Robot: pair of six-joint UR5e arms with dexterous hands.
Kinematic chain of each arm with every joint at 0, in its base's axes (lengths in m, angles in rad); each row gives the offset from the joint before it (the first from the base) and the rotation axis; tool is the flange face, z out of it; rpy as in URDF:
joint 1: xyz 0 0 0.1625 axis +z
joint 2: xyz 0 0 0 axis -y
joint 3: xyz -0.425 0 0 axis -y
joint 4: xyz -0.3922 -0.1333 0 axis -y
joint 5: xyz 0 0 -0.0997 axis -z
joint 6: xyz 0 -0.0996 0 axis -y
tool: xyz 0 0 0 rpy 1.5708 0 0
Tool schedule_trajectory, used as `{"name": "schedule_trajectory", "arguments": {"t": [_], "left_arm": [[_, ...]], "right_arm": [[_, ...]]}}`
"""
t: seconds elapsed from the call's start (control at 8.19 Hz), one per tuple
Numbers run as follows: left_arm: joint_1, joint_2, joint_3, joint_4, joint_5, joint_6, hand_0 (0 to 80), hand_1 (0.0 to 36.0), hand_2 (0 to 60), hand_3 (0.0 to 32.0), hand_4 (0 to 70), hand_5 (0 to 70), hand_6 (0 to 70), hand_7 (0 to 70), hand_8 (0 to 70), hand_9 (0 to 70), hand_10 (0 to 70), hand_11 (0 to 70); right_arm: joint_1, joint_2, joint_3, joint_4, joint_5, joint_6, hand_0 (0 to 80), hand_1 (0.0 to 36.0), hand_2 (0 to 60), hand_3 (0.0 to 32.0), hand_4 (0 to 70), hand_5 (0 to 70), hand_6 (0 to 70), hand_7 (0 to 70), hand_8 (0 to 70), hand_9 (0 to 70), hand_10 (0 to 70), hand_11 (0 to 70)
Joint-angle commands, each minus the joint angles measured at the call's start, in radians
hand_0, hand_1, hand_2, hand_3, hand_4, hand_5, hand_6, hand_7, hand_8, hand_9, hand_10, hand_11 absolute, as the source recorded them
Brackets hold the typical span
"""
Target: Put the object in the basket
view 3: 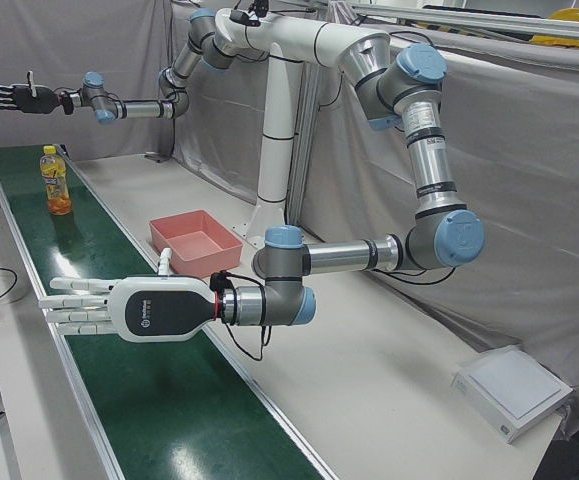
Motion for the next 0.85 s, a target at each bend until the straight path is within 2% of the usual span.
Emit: {"name": "schedule_trajectory", "arguments": {"t": [0.0,0.73], "left_arm": [[0.004,0.0,-0.001,0.0,0.0,0.0,51.1,2.9,0.0,0.0,14.7,3.0,0.0,0.0,1.5,4.6,4.0,6.8],[-0.004,0.0,-0.01,0.0,0.0,0.0,51.1,3.4,0.0,0.0,14.3,3.2,0.0,0.0,1.8,5.0,3.8,6.6]], "right_arm": [[0.0,0.0,0.001,0.0,0.0,0.0,0.0,0.0,0.0,0.0,0.0,0.0,0.0,0.0,0.0,0.0,0.0,0.0],[0.0,0.0,-0.001,-0.001,0.0,0.0,0.0,0.0,0.0,0.0,0.0,0.0,0.0,0.0,0.0,0.0,0.0,0.0]]}}
